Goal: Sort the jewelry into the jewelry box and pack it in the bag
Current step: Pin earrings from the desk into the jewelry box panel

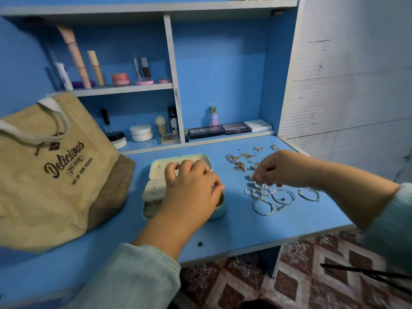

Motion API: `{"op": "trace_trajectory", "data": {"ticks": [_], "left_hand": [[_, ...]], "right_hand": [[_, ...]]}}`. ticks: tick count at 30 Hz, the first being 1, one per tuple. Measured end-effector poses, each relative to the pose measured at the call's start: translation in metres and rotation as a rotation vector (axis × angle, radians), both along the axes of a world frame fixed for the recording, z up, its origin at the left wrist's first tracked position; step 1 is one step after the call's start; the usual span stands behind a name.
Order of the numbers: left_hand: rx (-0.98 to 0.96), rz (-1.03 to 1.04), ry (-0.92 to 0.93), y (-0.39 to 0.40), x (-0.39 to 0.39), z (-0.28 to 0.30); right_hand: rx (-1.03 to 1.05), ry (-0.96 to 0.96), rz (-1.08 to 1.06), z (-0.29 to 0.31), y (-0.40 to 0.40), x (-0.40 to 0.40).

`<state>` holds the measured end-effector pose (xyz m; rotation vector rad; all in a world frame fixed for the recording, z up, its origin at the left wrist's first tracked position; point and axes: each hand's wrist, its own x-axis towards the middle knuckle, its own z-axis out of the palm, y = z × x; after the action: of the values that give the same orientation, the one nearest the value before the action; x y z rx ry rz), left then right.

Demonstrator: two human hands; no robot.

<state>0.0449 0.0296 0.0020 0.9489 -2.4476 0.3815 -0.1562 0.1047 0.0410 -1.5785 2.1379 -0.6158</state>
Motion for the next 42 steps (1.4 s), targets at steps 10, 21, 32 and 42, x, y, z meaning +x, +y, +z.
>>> {"op": "trace_trajectory", "data": {"ticks": [10,21,32,42], "left_hand": [[-0.006,-0.05,-0.316,0.006,-0.076,0.0],[0.039,0.023,-0.478,-0.005,-0.109,-0.007],[0.126,0.064,-0.38,-0.009,-0.117,-0.015],[0.127,0.075,-0.338,-0.009,-0.114,-0.021]], "right_hand": [[0.099,0.238,0.001,-0.026,0.031,-0.049],[-0.095,0.284,0.113,-0.048,0.042,-0.066],[-0.305,0.28,0.142,-0.069,0.053,-0.064],[-0.303,0.306,0.236,-0.079,0.053,-0.043]]}}
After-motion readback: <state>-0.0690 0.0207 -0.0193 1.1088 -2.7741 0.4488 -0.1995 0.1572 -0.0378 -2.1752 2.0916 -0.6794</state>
